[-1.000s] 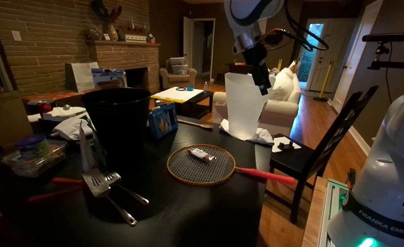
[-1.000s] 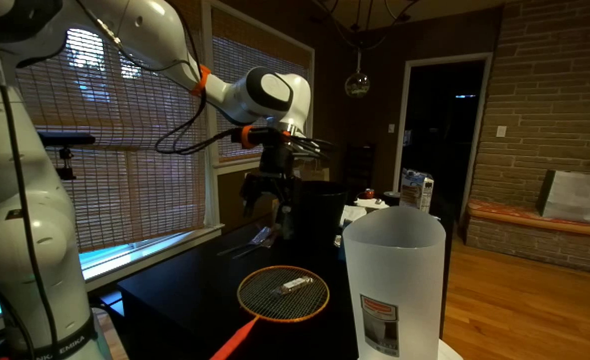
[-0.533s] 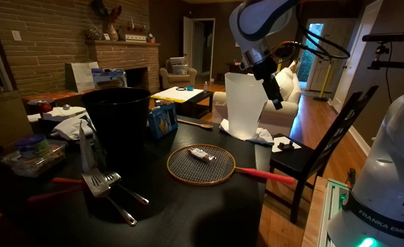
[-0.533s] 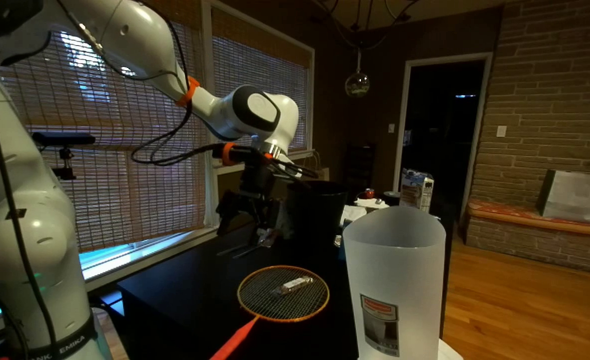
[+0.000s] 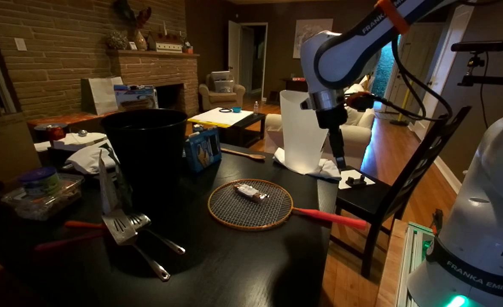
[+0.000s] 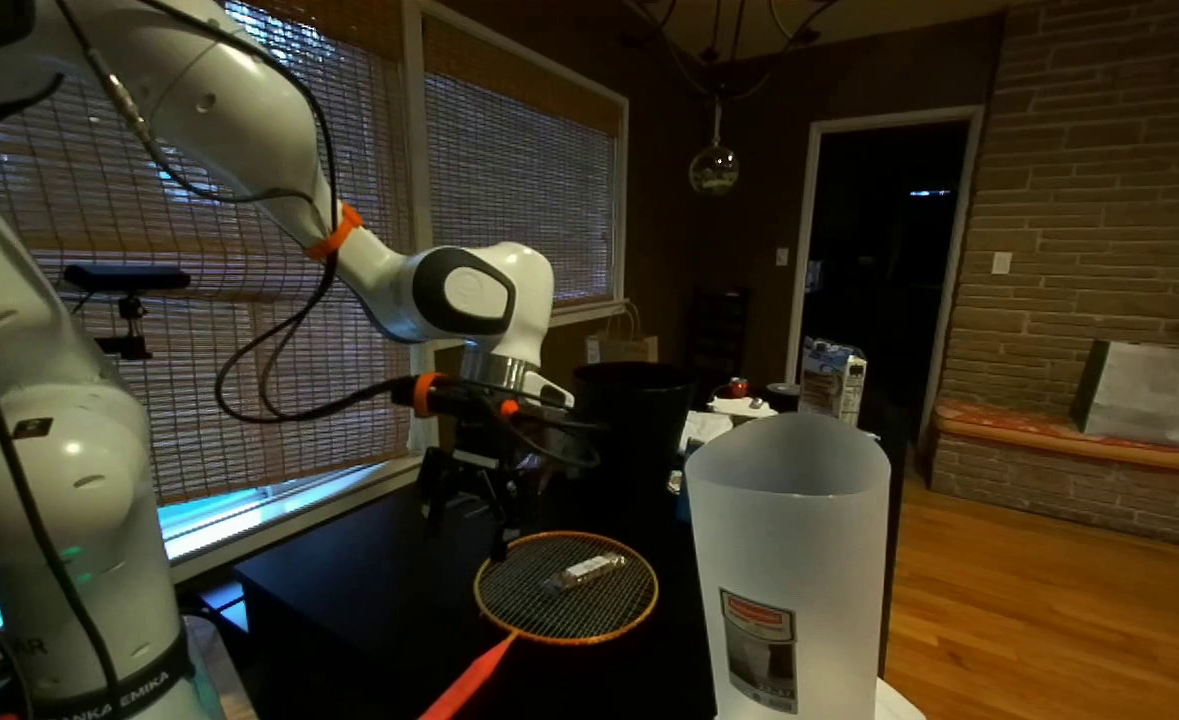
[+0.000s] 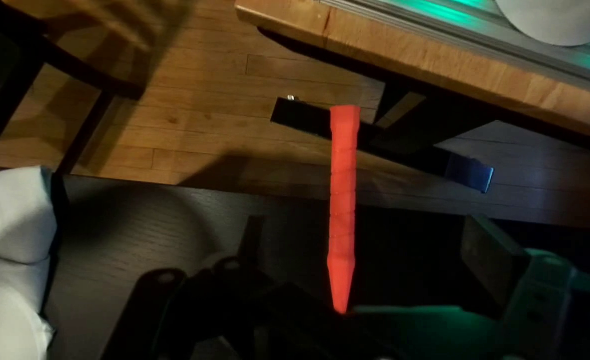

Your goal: Pick up the racket and place the packet on the racket in the bin.

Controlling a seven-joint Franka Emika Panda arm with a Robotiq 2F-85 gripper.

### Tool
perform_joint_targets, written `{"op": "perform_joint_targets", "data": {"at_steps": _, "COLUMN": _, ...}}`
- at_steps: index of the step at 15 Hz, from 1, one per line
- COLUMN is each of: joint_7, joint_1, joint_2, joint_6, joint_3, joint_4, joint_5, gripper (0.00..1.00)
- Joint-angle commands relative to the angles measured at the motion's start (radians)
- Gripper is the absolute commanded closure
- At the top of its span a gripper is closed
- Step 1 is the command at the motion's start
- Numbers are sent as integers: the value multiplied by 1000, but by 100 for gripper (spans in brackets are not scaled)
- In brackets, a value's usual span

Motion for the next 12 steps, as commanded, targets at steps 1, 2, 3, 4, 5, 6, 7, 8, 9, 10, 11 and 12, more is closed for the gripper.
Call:
{"op": "perform_joint_targets", "data": {"at_steps": 1, "joint_7": -46, "joint_1": 7, "joint_2": -20, "joint_6": 152, "joint_3": -24, "joint_4": -107, "joint_5": 11, "gripper": 0}}
{"op": "perform_joint_targets", "data": {"at_steps": 2, "joint_7": -54, "joint_1": 6, "joint_2": -12, "joint_6": 201, "joint_3": -27, "joint_4": -132, "joint_5": 11, "gripper": 0}}
{"op": "perform_joint_targets", "data": {"at_steps": 3, "joint_7": -49, "joint_1": 1, "joint_2": 8, "joint_6": 251, "joint_3": -25, "joint_4": -154, "joint_5": -6, "gripper": 0}}
{"op": "perform_joint_targets", "data": {"at_steps": 4, "joint_7": -36, "joint_1": -3, "joint_2": 25, "joint_6": 286, "joint_3": -20, "joint_4": -169, "joint_5": -21, "gripper": 0}}
{"op": "perform_joint_targets", "data": {"at_steps": 5, "joint_7": -26, "joint_1": -2, "joint_2": 11, "joint_6": 214, "joint_3": -10, "joint_4": -131, "joint_5": 1, "gripper": 0}}
{"op": "perform_joint_targets", "data": {"at_steps": 6, "joint_7": -25, "joint_1": -2, "joint_2": 17, "joint_6": 227, "joint_3": -9, "joint_4": -142, "joint_5": 2, "gripper": 0}}
{"op": "perform_joint_targets", "data": {"at_steps": 7, "joint_7": -25, "joint_1": -2, "joint_2": 20, "joint_6": 227, "joint_3": -8, "joint_4": -140, "joint_5": 2, "gripper": 0}}
{"op": "perform_joint_targets", "data": {"at_steps": 8, "joint_7": -25, "joint_1": -2, "joint_2": 20, "joint_6": 226, "joint_3": -8, "joint_4": -136, "joint_5": 2, "gripper": 0}}
{"op": "perform_joint_targets", "data": {"at_steps": 9, "joint_7": -25, "joint_1": -2, "joint_2": 19, "joint_6": 226, "joint_3": -8, "joint_4": -133, "joint_5": 2, "gripper": 0}}
{"op": "perform_joint_targets", "data": {"at_steps": 10, "joint_7": -25, "joint_1": -2, "joint_2": 19, "joint_6": 225, "joint_3": -8, "joint_4": -131, "joint_5": 2, "gripper": 0}}
{"op": "perform_joint_targets", "data": {"at_steps": 11, "joint_7": -25, "joint_1": -2, "joint_2": 19, "joint_6": 225, "joint_3": -8, "joint_4": -131, "joint_5": 2, "gripper": 0}}
{"op": "perform_joint_targets", "data": {"at_steps": 12, "joint_7": -14, "joint_1": -3, "joint_2": 52, "joint_6": 280, "joint_3": -9, "joint_4": -131, "joint_5": -7, "gripper": 0}}
